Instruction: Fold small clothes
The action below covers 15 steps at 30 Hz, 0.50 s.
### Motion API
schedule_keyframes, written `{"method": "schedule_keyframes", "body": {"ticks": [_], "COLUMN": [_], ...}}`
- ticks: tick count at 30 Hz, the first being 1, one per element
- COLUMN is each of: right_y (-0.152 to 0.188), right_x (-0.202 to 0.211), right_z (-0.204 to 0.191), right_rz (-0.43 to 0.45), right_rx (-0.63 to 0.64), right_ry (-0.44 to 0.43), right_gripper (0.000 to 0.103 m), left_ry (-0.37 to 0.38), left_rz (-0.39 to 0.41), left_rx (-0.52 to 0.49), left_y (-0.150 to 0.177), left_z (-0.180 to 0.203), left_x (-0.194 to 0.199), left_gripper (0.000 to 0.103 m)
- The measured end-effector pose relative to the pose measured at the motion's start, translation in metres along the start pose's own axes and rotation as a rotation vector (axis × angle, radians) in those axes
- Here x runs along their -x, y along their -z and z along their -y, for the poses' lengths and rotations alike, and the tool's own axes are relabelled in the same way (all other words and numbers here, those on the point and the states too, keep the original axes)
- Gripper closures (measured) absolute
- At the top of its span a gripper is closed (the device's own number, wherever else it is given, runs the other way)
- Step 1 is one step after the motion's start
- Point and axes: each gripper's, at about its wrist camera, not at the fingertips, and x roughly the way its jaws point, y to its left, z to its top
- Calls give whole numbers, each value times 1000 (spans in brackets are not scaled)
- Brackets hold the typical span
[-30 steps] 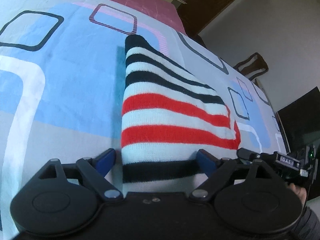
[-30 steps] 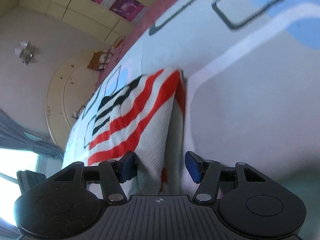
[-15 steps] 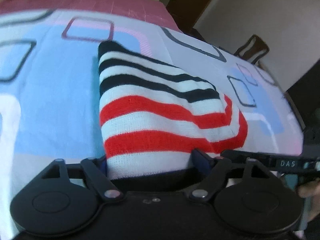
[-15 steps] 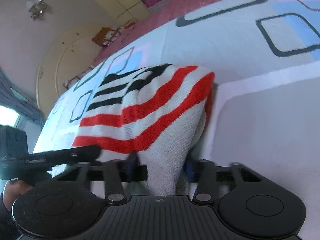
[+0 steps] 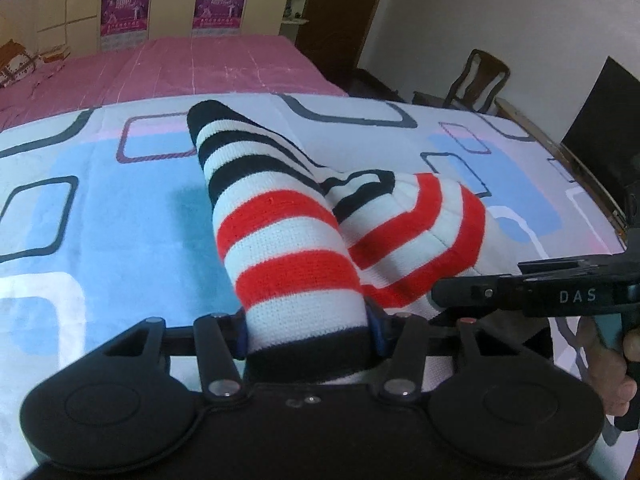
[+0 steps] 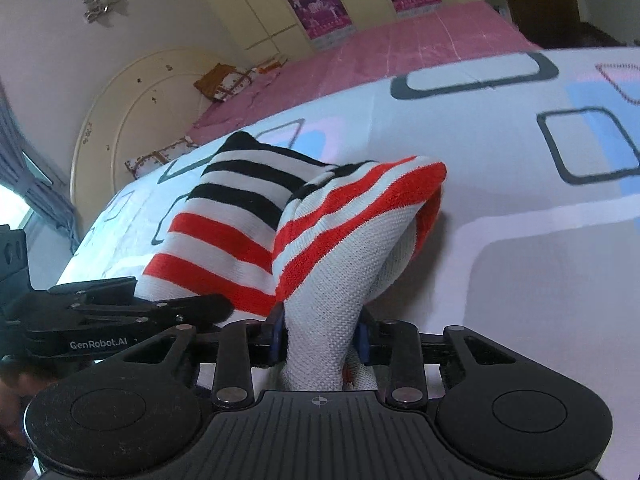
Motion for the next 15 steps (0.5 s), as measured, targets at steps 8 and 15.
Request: {"method": "schedule_keyframes", "body": {"ticks": [8, 15], "right_y": [10, 20], "right_x": [-9, -49], "right_z": [-72, -153], "right_rz": [17, 9], "right_rx": [33, 65], "right_ry": [37, 21], "right_gripper": [69, 69], "left_ry": [31, 16], "left_rz": [29, 43], "left_rx": [5, 44], "left_y": [15, 34], "left_z": [-50, -122], "left_x": [45, 92], "left_gripper": [53, 53]}}
